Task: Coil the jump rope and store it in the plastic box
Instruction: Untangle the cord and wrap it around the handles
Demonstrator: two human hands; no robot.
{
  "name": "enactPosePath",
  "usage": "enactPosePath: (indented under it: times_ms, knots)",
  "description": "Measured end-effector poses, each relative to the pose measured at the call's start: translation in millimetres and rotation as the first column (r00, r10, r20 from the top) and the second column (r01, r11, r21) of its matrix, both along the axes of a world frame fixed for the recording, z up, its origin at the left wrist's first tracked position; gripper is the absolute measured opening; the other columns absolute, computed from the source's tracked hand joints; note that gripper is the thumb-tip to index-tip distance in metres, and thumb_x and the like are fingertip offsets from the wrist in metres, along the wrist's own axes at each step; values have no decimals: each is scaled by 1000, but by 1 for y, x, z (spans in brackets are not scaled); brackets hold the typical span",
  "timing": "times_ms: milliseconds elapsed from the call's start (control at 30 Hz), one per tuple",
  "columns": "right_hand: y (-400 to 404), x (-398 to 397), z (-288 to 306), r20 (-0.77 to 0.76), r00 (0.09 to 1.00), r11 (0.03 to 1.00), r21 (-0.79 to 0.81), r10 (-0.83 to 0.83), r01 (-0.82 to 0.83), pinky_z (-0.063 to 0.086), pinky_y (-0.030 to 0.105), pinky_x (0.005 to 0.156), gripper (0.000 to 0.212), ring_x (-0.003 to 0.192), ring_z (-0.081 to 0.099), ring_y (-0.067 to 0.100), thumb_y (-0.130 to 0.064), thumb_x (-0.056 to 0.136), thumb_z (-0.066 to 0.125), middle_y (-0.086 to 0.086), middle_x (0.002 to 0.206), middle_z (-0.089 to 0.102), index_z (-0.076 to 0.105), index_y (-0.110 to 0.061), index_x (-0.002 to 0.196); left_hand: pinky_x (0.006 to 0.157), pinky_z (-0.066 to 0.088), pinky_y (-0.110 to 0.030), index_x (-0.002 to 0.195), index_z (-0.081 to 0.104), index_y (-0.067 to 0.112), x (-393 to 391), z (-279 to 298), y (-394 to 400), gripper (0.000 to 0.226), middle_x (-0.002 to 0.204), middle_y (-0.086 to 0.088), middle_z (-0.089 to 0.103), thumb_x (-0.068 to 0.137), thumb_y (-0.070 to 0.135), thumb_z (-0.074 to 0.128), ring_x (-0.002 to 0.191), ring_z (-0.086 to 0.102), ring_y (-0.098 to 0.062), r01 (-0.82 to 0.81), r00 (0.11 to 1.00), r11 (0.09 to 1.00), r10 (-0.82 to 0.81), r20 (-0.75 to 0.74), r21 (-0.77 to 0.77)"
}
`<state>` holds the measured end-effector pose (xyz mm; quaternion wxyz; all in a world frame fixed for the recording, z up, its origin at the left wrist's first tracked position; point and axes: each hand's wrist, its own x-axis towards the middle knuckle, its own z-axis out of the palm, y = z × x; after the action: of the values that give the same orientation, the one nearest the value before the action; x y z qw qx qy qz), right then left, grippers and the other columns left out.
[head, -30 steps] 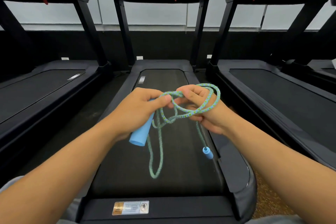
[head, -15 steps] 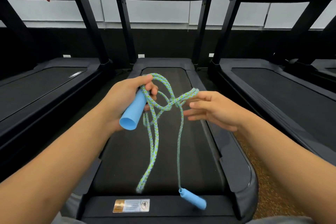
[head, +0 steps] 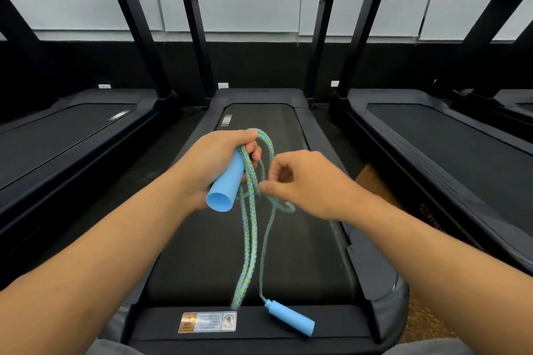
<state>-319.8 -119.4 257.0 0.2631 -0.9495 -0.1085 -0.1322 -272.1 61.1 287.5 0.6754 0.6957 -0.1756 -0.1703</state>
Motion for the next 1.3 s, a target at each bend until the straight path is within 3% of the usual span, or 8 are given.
enactPosePath:
  times_ms: [100, 200, 467, 700, 800, 967, 1133, 1300]
  knots:
    - [2, 8, -9, -238, 971, 983, 185, 30, 15, 48, 25, 53, 32, 54, 64, 8, -41, 96, 69, 2, 76, 79, 60, -12, 85, 48, 44, -22, 64, 53, 18, 2, -1, 0, 40, 74, 0, 62, 103, 29, 56, 63, 53, -13, -27, 999, 1000, 26, 22, 17]
    - [1, 15, -15, -443, 886, 809, 566, 136, 159, 42, 26, 45, 31, 51, 61, 20, -37, 108, 47, 15, 85, 78, 54, -8, 101, 48, 45, -21, 63, 52, 19, 6, -2, 1, 42, 73, 1, 62, 103, 30, 56, 64, 53, -13, -40, 999, 999, 39, 36, 24]
    - [4, 12, -20, -593, 771, 811, 556, 232, 184, 30, 21, 45, 34, 42, 36, 8, -46, 101, 59, 9, 105, 80, 62, -12, 104, 63, 41, -31, 61, 52, 19, 14, -5, 4, 42, 73, -1, 61, 102, 28, 57, 62, 52, -15, -30, 999, 999, 31, 30, -26]
    - [10, 8, -29, -628, 596, 768, 640, 501, 28, 25, 19, 45, 31, 40, 27, 5, -20, 99, 67, 13, 114, 78, 40, -19, 84, 63, 41, -34, 62, 50, 15, 20, -10, 10, 42, 72, -5, 59, 102, 25, 57, 59, 50, -17, -46, 999, 998, 47, 26, -53]
    - [0, 7, -19, -568, 642, 716, 697, 515, 41, 25, 21, 48, 37, 42, 31, 7, -13, 92, 73, 9, 91, 78, 38, -20, 86, 58, 41, -30, 57, 50, 19, 33, -14, 21, 45, 71, -3, 60, 101, 28, 59, 60, 52, -16, -77, 997, 997, 77, 28, 30]
    - [-32, 7, 15, -186, 958, 698, 715, 216, -19, 43, 28, 72, 23, 77, 59, 16, -4, 95, 66, 5, 81, 75, 63, -13, 116, 43, 42, -24, 58, 45, 19, 49, -20, 40, 44, 67, -5, 57, 100, 25, 58, 56, 52, -15, -67, 997, 984, 72, -29, 163]
    - [-66, 7, 43, 173, 977, 196, 961, 125, -195, 54, 29, 68, 26, 54, 53, 11, 1, 99, 49, 3, 73, 66, 62, -10, 119, 50, 41, -27, 52, 46, 20, 52, -29, 41, 48, 71, -6, 61, 97, 28, 61, 57, 50, -16, -17, 1000, 941, 14, 13, 338]
    - [-88, -2, 70, 306, 924, 25, 947, 229, -320, 31, 16, 40, 24, 35, 27, 3, -7, 93, 48, -2, 72, 62, 63, -21, 105, 55, 40, -30, 52, 48, 19, 51, -34, 33, 46, 72, -5, 64, 96, 27, 60, 60, 45, -19, 39, 996, 910, -67, 52, 414]
